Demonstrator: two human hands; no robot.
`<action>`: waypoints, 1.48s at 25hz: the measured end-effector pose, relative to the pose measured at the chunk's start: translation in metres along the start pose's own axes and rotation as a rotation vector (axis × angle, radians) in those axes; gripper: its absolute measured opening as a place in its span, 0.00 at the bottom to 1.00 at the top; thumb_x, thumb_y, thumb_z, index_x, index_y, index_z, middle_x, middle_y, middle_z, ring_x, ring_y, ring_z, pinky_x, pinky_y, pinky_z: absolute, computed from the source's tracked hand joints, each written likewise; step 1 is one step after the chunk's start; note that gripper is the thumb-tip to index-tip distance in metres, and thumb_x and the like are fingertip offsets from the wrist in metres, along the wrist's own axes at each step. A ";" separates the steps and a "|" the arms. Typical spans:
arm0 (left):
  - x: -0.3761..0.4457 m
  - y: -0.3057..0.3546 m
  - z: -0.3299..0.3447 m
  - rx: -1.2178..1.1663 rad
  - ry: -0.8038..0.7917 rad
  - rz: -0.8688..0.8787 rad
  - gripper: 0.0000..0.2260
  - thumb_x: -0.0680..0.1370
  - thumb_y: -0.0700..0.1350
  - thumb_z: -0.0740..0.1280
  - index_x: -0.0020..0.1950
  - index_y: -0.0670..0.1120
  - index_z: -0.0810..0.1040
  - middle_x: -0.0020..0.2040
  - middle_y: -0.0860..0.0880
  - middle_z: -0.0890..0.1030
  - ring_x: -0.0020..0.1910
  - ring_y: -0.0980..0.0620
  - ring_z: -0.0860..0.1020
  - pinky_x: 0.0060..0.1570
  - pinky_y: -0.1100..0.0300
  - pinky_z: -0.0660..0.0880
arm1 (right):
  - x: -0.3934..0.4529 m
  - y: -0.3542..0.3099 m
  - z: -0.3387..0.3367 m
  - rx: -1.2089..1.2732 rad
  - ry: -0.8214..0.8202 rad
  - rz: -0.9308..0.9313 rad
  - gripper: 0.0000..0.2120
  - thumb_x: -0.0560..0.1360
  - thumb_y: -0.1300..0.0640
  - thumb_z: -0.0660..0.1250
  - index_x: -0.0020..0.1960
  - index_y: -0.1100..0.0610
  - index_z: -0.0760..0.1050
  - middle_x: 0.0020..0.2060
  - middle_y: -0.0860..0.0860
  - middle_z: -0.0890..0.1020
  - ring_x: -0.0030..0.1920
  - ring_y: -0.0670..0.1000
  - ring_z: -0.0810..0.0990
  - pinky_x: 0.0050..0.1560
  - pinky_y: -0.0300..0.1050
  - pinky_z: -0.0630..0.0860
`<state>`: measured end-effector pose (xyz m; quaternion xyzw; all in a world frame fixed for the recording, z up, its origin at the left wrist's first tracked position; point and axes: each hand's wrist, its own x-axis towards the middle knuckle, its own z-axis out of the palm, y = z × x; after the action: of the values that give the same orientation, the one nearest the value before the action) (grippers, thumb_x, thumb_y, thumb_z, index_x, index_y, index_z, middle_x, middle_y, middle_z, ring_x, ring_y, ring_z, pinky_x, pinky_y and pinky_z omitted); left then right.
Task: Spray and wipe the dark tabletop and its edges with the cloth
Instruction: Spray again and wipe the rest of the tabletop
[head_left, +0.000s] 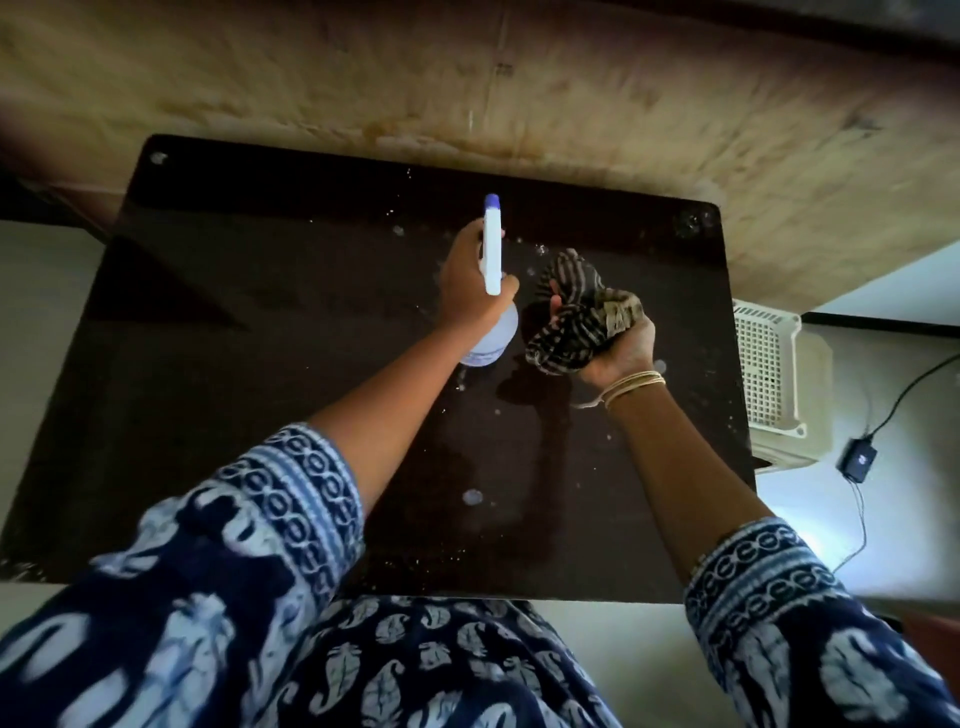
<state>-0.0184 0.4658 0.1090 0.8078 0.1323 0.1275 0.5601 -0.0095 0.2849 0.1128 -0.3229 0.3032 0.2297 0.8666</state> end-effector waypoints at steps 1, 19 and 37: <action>0.002 0.006 -0.007 -0.015 -0.061 -0.008 0.24 0.63 0.40 0.65 0.59 0.44 0.77 0.50 0.49 0.79 0.37 0.55 0.75 0.41 0.61 0.73 | 0.001 0.000 0.000 -0.006 0.002 0.012 0.25 0.77 0.48 0.51 0.68 0.58 0.73 0.57 0.58 0.81 0.51 0.58 0.81 0.60 0.50 0.73; -0.037 0.046 -0.077 0.422 -0.597 -0.295 0.06 0.71 0.43 0.69 0.38 0.40 0.79 0.30 0.48 0.82 0.18 0.48 0.74 0.28 0.61 0.73 | -0.018 0.030 0.030 -0.187 -0.230 0.138 0.27 0.69 0.49 0.56 0.64 0.61 0.71 0.57 0.62 0.74 0.57 0.62 0.73 0.69 0.58 0.65; -0.040 0.035 -0.098 0.247 -0.501 -0.381 0.12 0.73 0.44 0.70 0.53 0.42 0.75 0.39 0.45 0.85 0.21 0.44 0.75 0.31 0.54 0.75 | -0.006 0.037 0.046 -0.307 -0.426 0.257 0.36 0.58 0.55 0.69 0.65 0.64 0.71 0.56 0.61 0.77 0.55 0.60 0.77 0.64 0.53 0.70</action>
<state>-0.0881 0.5250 0.1734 0.8366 0.1534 -0.1987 0.4870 -0.0186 0.3410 0.1293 -0.3536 0.1147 0.4431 0.8158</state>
